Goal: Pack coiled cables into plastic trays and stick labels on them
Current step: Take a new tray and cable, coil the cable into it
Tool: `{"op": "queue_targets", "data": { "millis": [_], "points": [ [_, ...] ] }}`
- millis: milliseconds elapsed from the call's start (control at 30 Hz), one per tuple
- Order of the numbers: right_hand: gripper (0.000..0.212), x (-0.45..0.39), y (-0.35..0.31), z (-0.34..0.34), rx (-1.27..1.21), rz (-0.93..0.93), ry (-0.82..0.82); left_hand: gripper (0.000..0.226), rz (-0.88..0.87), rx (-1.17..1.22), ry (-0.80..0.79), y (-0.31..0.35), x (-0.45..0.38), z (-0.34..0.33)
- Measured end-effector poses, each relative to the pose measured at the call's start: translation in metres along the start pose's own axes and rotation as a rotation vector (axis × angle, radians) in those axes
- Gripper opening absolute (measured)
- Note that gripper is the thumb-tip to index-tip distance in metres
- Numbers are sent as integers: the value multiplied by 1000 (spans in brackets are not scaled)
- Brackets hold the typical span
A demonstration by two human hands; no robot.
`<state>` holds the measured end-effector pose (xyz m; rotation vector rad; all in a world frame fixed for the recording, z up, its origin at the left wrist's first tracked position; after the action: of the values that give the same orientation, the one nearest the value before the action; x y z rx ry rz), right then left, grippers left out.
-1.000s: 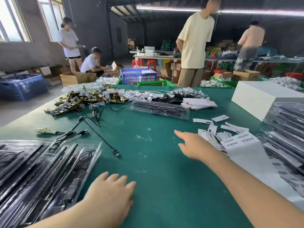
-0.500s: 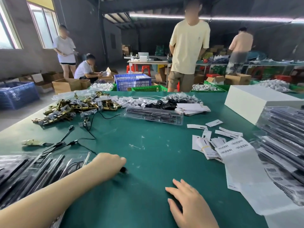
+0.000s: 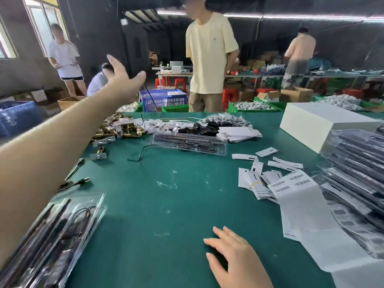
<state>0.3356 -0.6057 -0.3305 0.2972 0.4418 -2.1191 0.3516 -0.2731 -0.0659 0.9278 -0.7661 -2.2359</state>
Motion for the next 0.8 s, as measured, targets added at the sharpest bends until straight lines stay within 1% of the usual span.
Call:
{"op": "queue_targets", "data": {
  "millis": [33, 100, 133, 167, 200, 267, 333, 400, 467, 533, 567, 700, 800],
  "points": [
    [46, 1, -1, 0, -12, -23, 4, 87, 28, -81, -64, -7, 13, 6],
    [42, 2, -1, 1, -67, -43, -16, 82, -50, -374, -278, -21, 54, 2],
    [37, 3, -1, 2, -90, -43, -17, 79, -103, -508, -391, -36, 79, -3],
    [32, 3, -2, 3, -118, -53, -16, 77, -129, -612, -542, -52, 110, -9],
    [29, 4, 0, 1, -142, -63, -25, 77, -116, -725, -677, -74, 135, -15],
    [32, 8, 5, -4, -190, -92, -44, 86, -7, -882, -853, -112, 179, -12],
    [33, 8, 7, -6, -187, -104, -50, 101, 131, -986, -964, -144, 218, 3],
    [32, 8, 5, -5, -176, -105, -68, 109, 194, -1008, -951, -161, 242, 11],
    [31, 8, 5, -6, -170, -111, -88, 103, 172, -1007, -848, -167, 254, 15],
    [31, 9, 5, -6, -164, -124, -99, 80, 113, -1001, -692, -171, 255, 17],
    [31, 10, 4, -6, -162, -128, -106, 68, 110, -1009, -641, -169, 257, 19],
    [31, 11, 1, -4, -157, -147, -117, 41, 190, -990, -582, -172, 262, 22],
    [31, 13, 1, -4, -148, -150, -124, 26, 216, -920, -478, -168, 253, 28]
  ]
}}
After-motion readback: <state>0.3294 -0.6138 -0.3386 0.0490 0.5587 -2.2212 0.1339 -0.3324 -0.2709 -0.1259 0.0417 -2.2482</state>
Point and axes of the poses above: each hand's wrist, its own x-axis away from the middle knuckle, its own z-axis out of the back of the hand, y = z × x, the point moved 5 cm from there along -x, towards the middle knuckle, and after that the axes turned 6 degrees about x, right-handed, at the moved point
